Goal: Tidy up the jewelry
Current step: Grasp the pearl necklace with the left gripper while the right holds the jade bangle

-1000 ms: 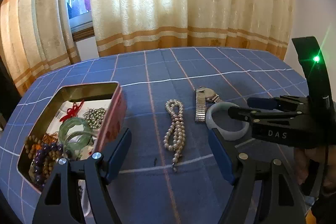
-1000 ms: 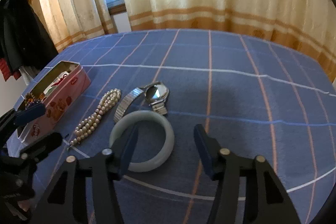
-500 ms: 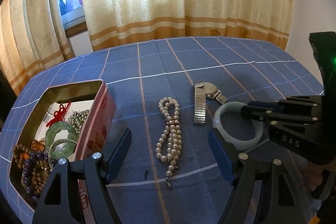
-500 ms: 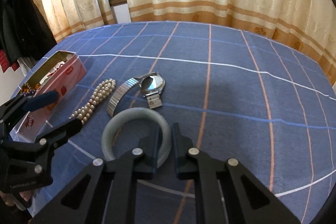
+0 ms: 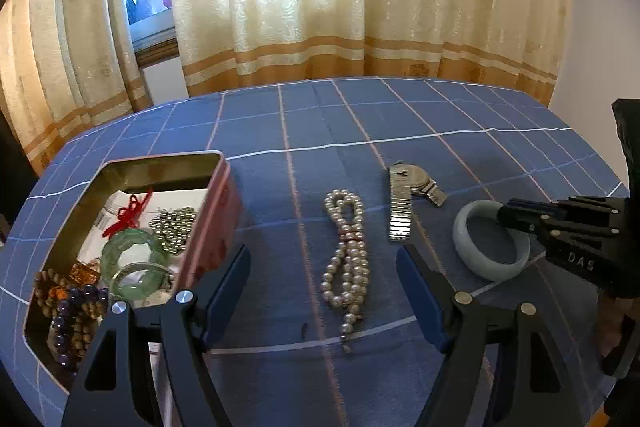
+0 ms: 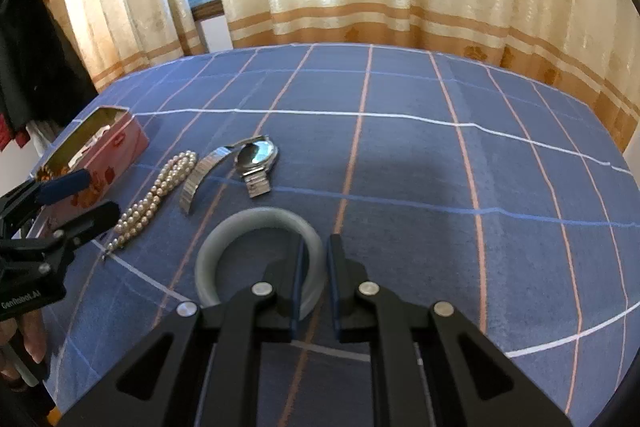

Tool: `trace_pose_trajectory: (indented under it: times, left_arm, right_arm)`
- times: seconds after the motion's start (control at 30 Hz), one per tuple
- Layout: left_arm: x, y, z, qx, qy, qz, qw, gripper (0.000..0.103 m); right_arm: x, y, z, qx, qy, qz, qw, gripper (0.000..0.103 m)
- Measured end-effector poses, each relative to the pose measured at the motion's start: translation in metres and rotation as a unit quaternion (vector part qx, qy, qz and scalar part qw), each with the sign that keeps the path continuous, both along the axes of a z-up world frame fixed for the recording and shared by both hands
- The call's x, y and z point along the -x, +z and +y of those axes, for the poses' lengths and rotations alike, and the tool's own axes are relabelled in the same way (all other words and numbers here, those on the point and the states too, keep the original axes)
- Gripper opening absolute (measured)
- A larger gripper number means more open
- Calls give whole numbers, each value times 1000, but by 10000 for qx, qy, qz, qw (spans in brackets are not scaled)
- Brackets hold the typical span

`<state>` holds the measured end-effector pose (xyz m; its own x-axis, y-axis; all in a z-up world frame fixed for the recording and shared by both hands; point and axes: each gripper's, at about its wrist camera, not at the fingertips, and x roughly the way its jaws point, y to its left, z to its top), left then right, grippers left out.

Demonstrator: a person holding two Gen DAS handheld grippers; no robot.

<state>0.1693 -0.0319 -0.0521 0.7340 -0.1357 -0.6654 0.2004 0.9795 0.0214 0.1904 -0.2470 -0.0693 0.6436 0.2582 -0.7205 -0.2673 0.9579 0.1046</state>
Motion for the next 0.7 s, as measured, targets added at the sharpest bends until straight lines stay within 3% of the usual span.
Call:
trace_pose_trajectory:
  times: [0.53, 0.7]
  left_arm:
    - [-10, -10, -24, -59, -282, 195, 9994, 75]
    - [-23, -18, -25, 120, -292, 503, 9982, 59]
  right_arm:
    - [5, 0, 0, 14, 141, -9, 9999, 15]
    - [4, -1, -3, -76, 156, 37, 9998, 16]
